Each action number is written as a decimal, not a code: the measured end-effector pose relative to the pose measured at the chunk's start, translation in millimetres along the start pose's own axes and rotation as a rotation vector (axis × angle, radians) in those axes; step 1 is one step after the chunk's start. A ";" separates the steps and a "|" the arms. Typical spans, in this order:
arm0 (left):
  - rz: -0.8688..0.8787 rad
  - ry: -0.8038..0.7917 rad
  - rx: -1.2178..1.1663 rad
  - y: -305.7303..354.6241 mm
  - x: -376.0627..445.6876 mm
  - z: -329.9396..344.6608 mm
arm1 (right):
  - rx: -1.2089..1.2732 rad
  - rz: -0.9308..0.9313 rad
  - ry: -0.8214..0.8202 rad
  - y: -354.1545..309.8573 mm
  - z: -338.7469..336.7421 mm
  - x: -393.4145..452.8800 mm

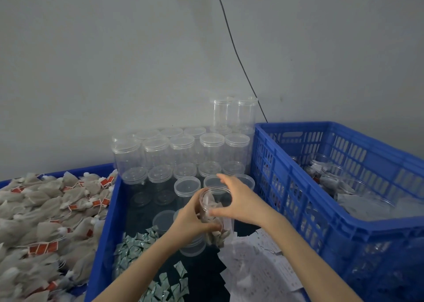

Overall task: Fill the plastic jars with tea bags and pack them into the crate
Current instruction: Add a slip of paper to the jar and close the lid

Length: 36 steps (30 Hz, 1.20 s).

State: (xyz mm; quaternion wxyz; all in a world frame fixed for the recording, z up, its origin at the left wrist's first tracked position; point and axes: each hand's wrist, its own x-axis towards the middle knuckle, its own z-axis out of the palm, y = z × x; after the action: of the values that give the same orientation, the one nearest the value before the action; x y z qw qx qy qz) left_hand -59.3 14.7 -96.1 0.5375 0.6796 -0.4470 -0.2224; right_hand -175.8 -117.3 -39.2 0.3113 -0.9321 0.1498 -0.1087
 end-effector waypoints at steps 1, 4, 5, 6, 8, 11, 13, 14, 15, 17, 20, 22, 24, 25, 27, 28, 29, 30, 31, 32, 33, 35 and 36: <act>0.004 0.010 0.002 -0.4 0.5 0.5 | -0.174 -0.011 -0.073 -6.4 -2.7 5.5; 0.001 0.017 0.009 -2.8 0.0 -0.3 | -0.429 0.024 -0.253 -21.1 -7.2 19.7; -0.012 0.014 0.018 -3.5 -1.2 -0.8 | -0.462 0.041 -0.304 -25.0 -8.6 24.1; -0.019 0.012 0.036 -4.6 -2.4 -0.9 | -0.502 0.054 -0.355 -28.7 -10.4 27.8; -0.012 0.006 0.067 -7.4 -4.9 0.2 | -0.584 0.057 -0.443 -34.4 -13.4 34.3; -0.011 0.001 0.090 -9.7 -6.3 3.1 | -0.639 0.039 -0.517 -37.5 -15.9 41.0; -0.019 0.004 0.074 -9.6 -6.8 4.4 | -0.658 0.000 -0.517 -35.5 -17.7 42.2; -0.023 0.003 0.064 -8.8 -7.0 4.6 | -0.665 -0.023 -0.499 -33.4 -19.1 41.5; -0.028 -0.003 0.048 -8.0 -7.4 4.6 | -0.670 -0.044 -0.473 -31.3 -21.1 41.1; -0.039 -0.008 -0.002 -6.1 -7.8 4.0 | -0.661 -0.060 -0.424 -28.0 -29.2 40.2; -0.066 0.036 -0.042 -4.0 -7.3 1.2 | -0.634 -0.060 -0.373 -26.8 -55.7 41.2; -0.102 0.074 -0.015 -5.8 -7.2 -0.1 | -0.626 -0.060 -0.315 -28.5 -80.1 42.1; -0.146 0.092 -0.012 -9.1 -7.6 0.0 | -0.616 -0.044 -0.242 -31.4 -108.7 44.0; -0.166 0.091 -0.006 -10.4 -8.2 0.5 | -0.605 -0.035 -0.200 -32.9 -124.6 45.4; -0.182 0.086 0.017 -13.0 -8.4 1.2 | -0.566 -0.012 -0.109 -35.7 -159.1 46.6; -0.181 0.088 0.026 -14.2 -8.1 1.0 | -0.546 0.003 -0.059 -36.2 -176.8 46.1; -0.181 0.094 0.033 -15.6 -7.9 0.7 | -0.534 0.020 -0.011 -35.9 -194.1 45.4; -0.185 0.098 0.038 -16.7 -7.5 0.6 | -0.531 0.038 0.031 -34.4 -210.5 44.2; -0.191 0.102 0.039 -17.9 -7.6 0.6 | -0.532 0.057 0.065 -31.7 -225.4 43.4; -0.196 0.103 0.043 -19.1 -7.4 0.7 | -0.530 0.082 0.095 -27.1 -239.1 42.7; -0.200 0.104 0.051 -20.7 -7.0 0.8 | -0.527 0.115 0.126 -20.3 -251.4 42.7; -0.214 0.100 0.056 -23.8 -5.9 0.6 | -0.537 0.194 0.172 -0.7 -271.9 43.7; -0.224 0.098 0.050 -25.6 -5.3 0.4 | -0.549 0.238 0.181 12.2 -280.4 45.3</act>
State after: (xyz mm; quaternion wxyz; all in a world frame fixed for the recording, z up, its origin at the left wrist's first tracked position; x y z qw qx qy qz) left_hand -52.8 19.6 -121.0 0.5134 0.7484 -0.3470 -0.2364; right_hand -219.2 -295.9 177.7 0.0440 -0.9438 0.3086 -0.1097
